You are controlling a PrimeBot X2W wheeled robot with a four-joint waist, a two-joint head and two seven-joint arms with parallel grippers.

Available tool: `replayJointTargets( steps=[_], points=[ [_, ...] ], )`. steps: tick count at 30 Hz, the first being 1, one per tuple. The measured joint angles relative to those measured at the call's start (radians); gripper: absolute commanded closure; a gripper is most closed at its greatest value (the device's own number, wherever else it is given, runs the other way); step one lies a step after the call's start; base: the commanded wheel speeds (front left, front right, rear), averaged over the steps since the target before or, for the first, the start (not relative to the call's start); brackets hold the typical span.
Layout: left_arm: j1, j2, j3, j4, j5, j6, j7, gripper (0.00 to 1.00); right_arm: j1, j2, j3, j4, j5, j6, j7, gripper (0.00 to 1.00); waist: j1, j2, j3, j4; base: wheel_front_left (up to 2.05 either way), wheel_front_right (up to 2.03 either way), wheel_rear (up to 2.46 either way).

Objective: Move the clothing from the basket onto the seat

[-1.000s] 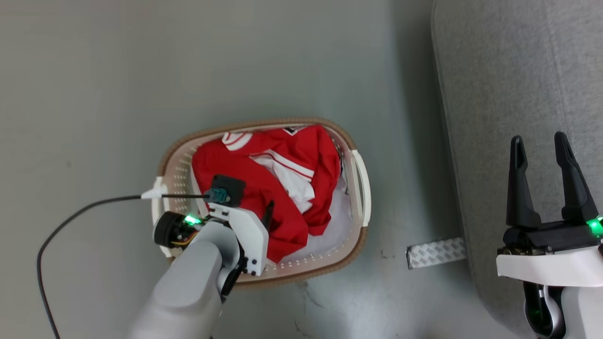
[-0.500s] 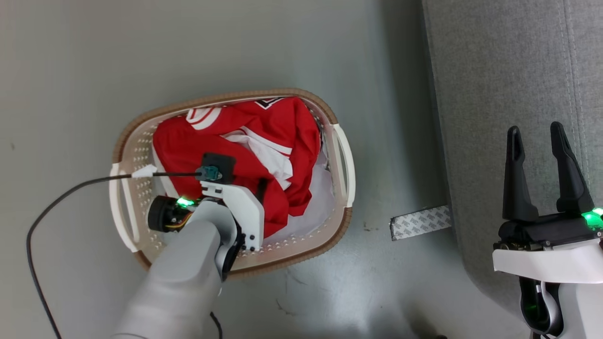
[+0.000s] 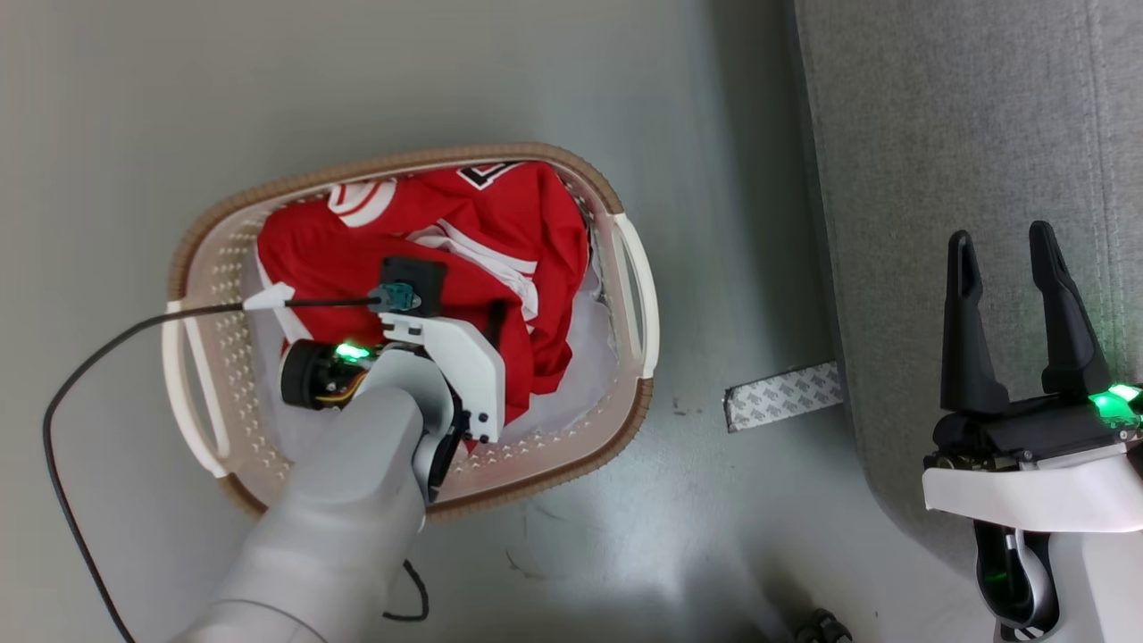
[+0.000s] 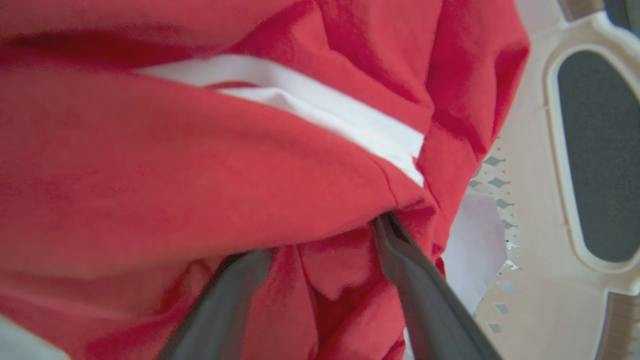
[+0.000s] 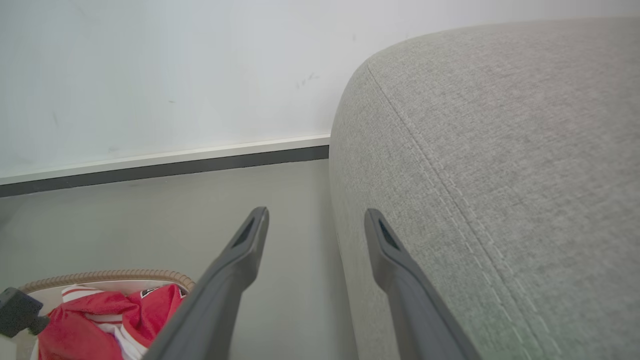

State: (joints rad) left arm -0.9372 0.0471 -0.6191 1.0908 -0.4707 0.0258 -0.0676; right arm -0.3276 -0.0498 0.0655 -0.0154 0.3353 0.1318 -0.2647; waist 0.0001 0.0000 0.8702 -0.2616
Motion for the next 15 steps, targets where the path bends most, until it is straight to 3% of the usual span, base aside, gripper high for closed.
replayJointTargets(
  steps=[1,2,8,15],
  points=[
    [-0.002,0.000,-0.008,0.003,-0.004,-0.003,-0.005,0.72,0.000,0.000,0.002,0.001,0.000,0.000,0.000,0.00,0.0000,0.0000,0.006,-0.002,0.00,0.00,0.00],
    [-0.004,0.000,-0.015,0.005,-0.009,-0.009,-0.012,1.00,0.000,0.000,0.004,0.002,0.000,0.000,0.000,0.00,0.0000,0.0000,0.011,-0.004,0.00,0.00,0.00],
    [0.001,0.000,-0.057,0.004,-0.059,-0.041,-0.072,1.00,0.000,0.000,0.001,0.019,-0.004,0.000,0.000,0.00,0.0000,0.0000,-0.010,0.004,0.00,0.00,0.00],
    [0.110,0.001,-0.080,-0.053,-0.170,-0.089,-0.158,1.00,0.026,0.001,-0.026,0.065,-0.038,0.000,0.000,0.00,-0.0001,0.0000,-0.125,0.049,0.00,0.00,0.00]
  ],
)
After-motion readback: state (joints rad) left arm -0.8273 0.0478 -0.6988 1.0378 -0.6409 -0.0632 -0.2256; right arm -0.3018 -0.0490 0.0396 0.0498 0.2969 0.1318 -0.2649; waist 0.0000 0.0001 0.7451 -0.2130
